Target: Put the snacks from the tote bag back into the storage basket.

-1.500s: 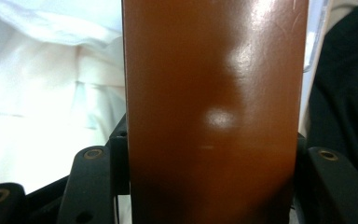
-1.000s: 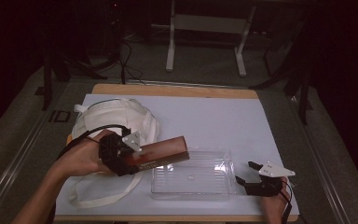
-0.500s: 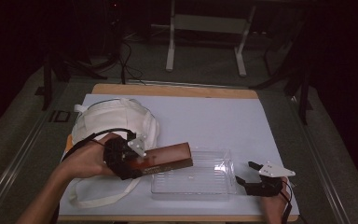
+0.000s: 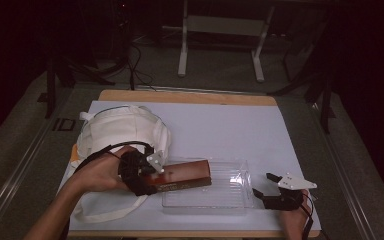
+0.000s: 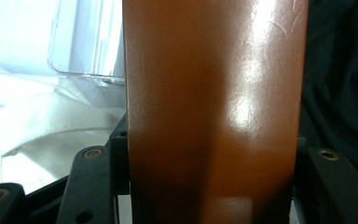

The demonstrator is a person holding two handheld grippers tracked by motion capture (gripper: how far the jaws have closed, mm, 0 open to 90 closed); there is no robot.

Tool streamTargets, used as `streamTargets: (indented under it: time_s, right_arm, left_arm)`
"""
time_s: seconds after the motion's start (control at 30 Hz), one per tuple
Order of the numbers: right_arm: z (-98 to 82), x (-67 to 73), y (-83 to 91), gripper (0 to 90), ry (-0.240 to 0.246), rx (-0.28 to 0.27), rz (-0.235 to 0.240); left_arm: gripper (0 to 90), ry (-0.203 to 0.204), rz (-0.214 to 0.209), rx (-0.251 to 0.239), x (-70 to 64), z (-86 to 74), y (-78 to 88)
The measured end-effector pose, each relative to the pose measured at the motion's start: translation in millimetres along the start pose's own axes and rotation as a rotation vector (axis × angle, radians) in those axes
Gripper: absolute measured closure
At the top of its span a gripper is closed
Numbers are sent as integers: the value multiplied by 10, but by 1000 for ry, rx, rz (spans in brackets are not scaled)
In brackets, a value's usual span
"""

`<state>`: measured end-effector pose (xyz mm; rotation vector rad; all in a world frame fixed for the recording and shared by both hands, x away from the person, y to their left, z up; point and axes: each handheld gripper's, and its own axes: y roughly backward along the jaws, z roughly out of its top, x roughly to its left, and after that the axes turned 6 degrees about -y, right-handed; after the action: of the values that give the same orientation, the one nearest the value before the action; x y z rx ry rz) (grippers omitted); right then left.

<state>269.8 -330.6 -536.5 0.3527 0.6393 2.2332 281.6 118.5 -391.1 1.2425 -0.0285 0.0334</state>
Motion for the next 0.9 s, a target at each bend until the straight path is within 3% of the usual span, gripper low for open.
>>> streamTargets:
  time_s: [0.63, 0.9]
  right_arm:
    - [0, -2, 1, 189, -1, -1, 2]
    - [-1, -3, 1, 189, -1, -2, 2]
  left_arm:
    - [443, -21, -19, 26, 11, 126, -110]
    - [442, -49, -37, 48, -12, 190, -178]
